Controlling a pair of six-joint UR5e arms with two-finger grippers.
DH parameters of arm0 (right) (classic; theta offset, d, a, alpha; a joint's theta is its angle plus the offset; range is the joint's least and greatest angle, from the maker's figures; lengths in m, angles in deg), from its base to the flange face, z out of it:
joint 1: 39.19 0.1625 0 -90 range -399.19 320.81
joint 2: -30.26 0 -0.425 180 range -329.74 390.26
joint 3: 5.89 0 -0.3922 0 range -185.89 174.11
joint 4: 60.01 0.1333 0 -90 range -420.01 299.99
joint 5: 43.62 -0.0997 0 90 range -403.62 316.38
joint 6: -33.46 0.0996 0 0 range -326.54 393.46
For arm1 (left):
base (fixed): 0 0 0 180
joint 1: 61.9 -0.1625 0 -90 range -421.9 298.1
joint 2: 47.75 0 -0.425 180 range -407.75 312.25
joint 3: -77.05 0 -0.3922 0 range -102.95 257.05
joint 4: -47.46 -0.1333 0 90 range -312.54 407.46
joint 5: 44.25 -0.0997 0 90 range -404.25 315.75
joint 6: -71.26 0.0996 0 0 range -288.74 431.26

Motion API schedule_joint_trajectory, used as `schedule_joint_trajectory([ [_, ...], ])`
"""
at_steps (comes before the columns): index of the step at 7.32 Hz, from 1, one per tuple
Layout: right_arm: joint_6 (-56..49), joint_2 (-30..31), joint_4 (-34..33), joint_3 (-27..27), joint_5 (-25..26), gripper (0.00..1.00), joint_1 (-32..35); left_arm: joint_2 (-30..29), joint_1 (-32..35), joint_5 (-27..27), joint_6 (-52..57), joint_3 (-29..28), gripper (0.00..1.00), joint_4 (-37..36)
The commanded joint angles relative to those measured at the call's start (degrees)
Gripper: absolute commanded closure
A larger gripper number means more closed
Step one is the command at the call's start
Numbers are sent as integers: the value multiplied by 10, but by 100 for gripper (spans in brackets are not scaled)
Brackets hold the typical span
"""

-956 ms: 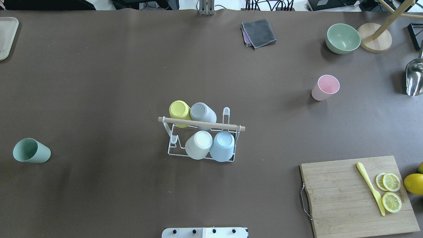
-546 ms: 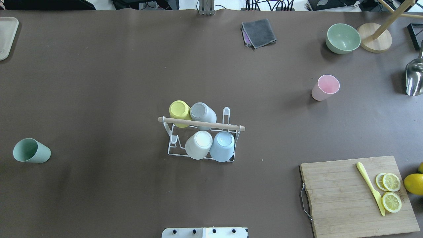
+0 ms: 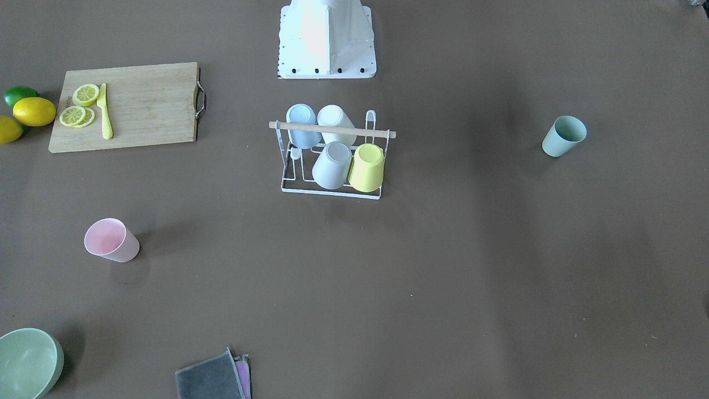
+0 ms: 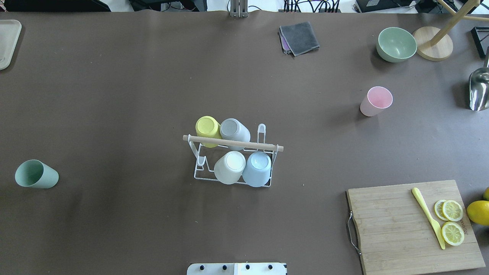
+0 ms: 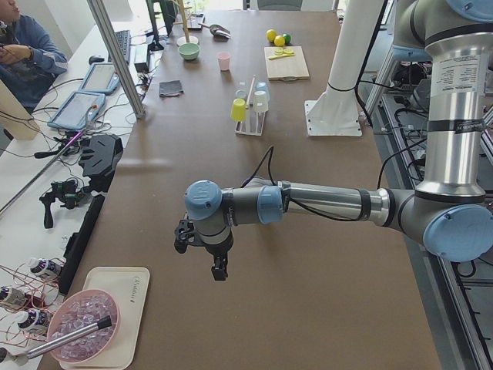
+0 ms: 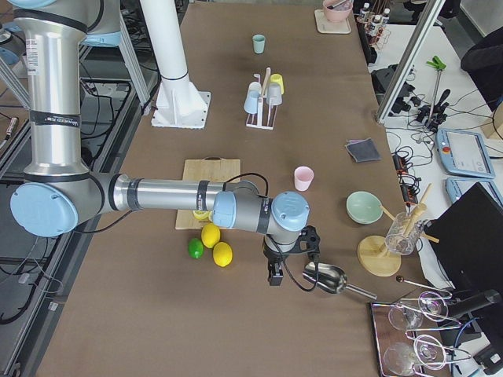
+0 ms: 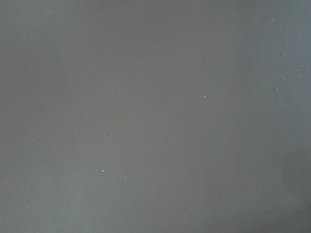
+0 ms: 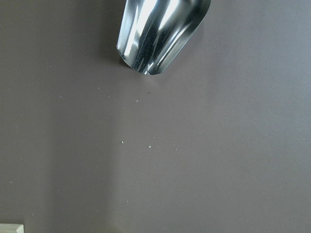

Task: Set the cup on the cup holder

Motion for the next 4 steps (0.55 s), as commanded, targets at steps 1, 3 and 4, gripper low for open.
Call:
schedule_joint_trajectory([
  [1,-1,0,0,-1,0,0,0,0,0,0,0,0,1,0],
  [3,-1,-1,0,-1,-1,0,0,1,1,-1,0,-2,1,0],
  [4,1,-1,0,1,-1,0,0,3,0,0,0,-1,1,-1],
])
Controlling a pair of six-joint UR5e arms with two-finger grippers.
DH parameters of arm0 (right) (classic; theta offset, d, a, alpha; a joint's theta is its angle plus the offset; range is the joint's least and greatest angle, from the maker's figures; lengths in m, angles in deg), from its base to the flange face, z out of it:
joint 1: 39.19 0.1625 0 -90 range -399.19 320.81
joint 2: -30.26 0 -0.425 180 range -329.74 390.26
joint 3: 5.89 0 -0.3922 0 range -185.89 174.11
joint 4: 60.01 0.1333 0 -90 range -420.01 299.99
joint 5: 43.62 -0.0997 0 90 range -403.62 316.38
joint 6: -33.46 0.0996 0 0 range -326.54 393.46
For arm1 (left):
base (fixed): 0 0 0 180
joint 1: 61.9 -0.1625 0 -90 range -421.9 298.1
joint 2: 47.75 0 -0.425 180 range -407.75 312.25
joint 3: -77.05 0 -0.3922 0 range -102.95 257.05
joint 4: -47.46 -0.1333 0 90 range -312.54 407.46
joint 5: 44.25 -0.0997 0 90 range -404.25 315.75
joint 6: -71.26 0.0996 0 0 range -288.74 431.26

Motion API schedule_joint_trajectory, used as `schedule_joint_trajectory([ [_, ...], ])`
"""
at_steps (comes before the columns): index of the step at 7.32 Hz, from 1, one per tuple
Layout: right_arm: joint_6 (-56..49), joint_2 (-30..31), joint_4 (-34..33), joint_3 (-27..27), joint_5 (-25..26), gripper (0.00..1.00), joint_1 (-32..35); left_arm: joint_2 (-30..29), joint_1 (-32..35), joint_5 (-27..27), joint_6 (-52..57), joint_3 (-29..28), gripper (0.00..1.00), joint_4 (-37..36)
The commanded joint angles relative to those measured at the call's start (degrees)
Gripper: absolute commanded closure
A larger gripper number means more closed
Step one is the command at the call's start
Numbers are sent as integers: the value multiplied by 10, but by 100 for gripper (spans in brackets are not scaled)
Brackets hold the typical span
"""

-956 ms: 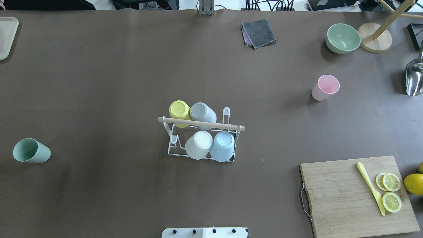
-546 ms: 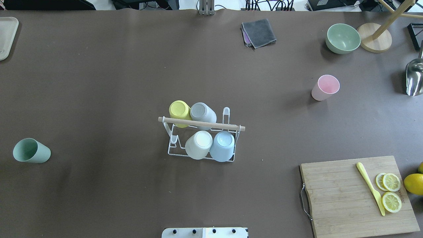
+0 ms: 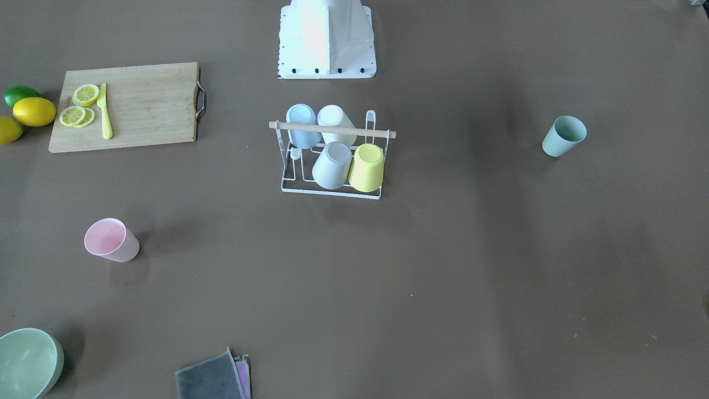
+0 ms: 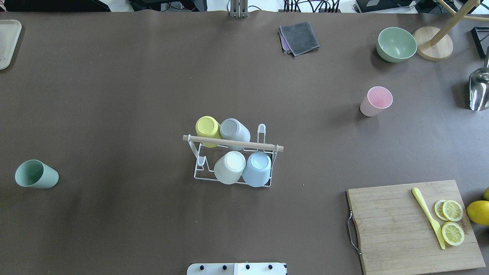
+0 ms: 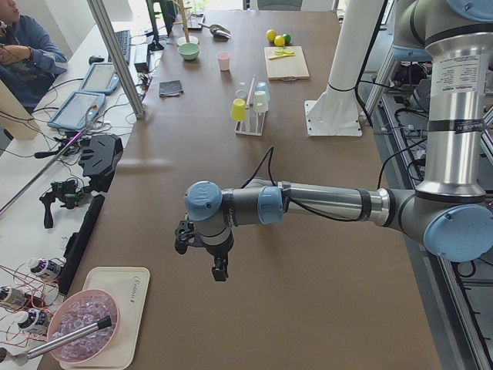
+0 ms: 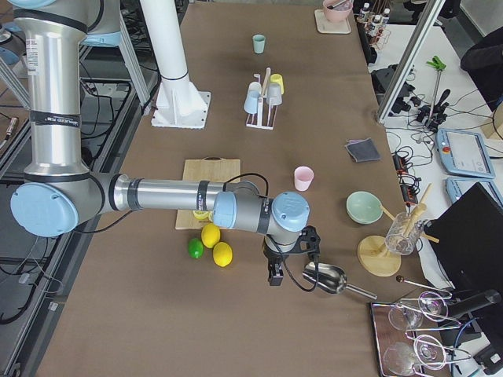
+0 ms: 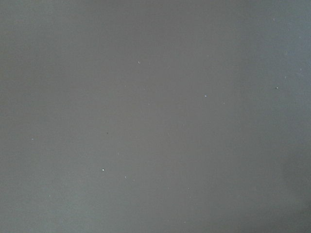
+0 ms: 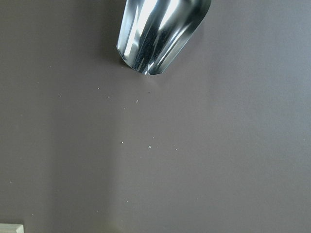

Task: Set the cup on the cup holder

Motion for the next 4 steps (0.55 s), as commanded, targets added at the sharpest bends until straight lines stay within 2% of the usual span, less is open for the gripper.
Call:
schedule_joint_trajectory([
  [1,1,0,1,2,0,0,0,2,0,0,0,-1,1,-1],
  [4,6,-7,0,5,-3,0,0,2,0,0,0,-2,1,-1],
])
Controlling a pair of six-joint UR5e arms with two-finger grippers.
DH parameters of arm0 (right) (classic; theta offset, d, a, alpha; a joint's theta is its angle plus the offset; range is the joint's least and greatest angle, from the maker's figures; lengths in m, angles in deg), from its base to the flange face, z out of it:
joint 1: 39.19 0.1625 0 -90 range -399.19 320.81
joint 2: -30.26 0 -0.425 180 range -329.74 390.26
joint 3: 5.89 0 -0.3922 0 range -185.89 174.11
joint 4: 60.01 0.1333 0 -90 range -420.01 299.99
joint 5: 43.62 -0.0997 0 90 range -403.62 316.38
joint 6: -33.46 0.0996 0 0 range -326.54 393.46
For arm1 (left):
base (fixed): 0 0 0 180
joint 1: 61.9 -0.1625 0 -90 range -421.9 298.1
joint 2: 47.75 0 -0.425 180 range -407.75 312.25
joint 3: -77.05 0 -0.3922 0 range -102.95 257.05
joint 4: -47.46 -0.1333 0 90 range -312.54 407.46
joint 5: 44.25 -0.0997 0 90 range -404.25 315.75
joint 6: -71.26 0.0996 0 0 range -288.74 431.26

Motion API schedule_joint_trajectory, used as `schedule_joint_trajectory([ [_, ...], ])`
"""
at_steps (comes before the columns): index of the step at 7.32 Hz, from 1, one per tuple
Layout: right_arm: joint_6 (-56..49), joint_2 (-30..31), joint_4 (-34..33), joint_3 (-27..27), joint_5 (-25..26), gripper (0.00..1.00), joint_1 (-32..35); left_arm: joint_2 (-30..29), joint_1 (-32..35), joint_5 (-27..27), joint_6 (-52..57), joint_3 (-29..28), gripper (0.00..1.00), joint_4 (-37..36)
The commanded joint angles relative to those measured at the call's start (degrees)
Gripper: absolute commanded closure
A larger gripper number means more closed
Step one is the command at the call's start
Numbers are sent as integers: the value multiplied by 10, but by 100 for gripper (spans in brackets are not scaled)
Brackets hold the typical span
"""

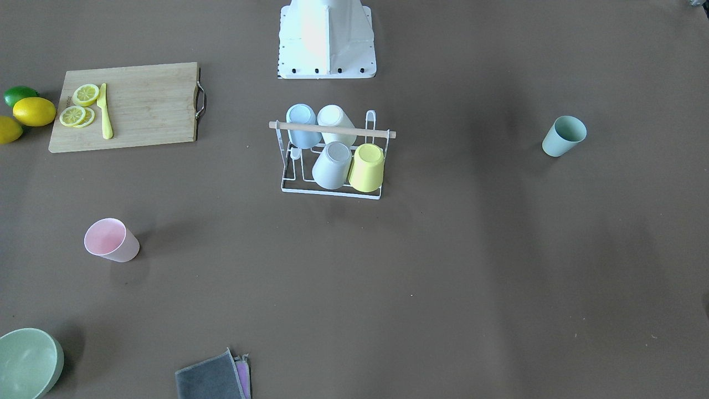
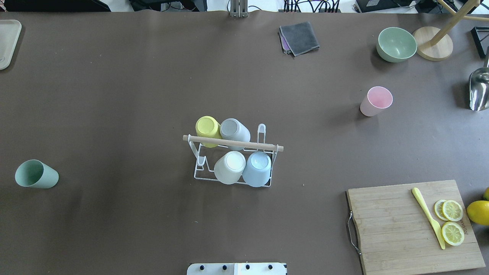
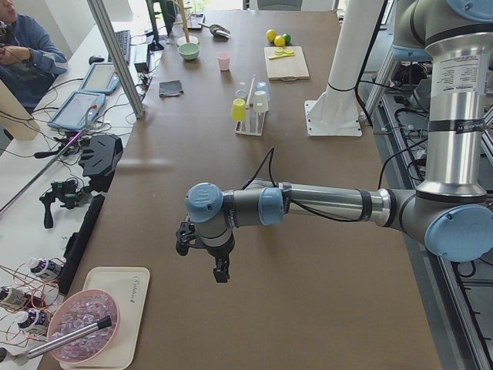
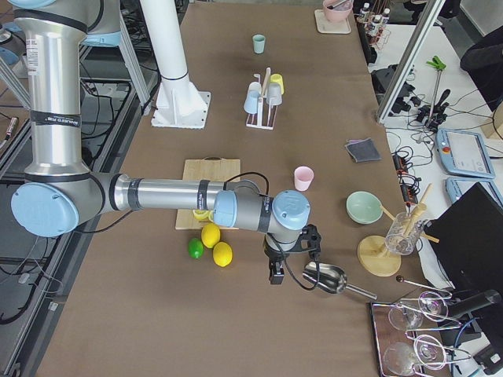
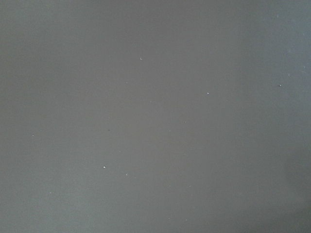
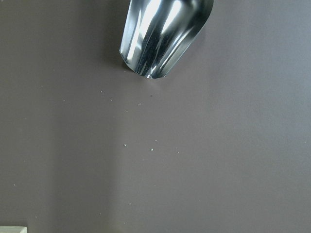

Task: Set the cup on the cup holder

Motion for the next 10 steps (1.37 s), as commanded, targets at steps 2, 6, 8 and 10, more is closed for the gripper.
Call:
schedule_joint_trajectory([
  [2,1,-4,0,7,-4,0,1,-2,-1,0,0,-7,1,1],
  [6,1,-3,0,4,-3,0,0,1,4,-7,-3,4,1,2],
  [8,2,-7,0,10,-3,0,0,0,6,-8,-3,10,1,2],
  [10,2,-11,1,10,-1,0,-3,2,7,-8,-4,17,1,1],
])
